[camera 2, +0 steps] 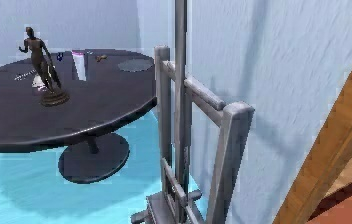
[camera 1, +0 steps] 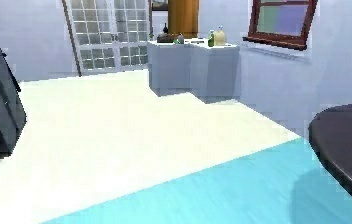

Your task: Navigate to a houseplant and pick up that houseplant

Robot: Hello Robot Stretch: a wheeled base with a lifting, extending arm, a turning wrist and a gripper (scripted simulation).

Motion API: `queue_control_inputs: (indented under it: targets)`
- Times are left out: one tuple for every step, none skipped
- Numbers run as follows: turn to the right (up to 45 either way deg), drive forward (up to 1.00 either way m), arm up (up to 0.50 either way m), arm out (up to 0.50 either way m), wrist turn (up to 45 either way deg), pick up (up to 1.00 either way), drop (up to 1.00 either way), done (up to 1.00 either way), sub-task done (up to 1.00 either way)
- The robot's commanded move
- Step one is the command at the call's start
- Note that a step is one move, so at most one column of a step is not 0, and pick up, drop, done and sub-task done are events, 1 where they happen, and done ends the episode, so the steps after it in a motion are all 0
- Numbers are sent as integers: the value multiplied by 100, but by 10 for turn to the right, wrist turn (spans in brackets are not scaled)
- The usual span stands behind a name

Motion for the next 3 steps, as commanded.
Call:
queue_control_inputs:
  targets:
    - [30, 0, 0, 0, 0, 0, 0, 0, 0]
    - [-450, 0, 0, 0, 0, 0, 0, 0, 0]
    - [-450, 0, 0, 0, 0, 0, 0, 0, 0]
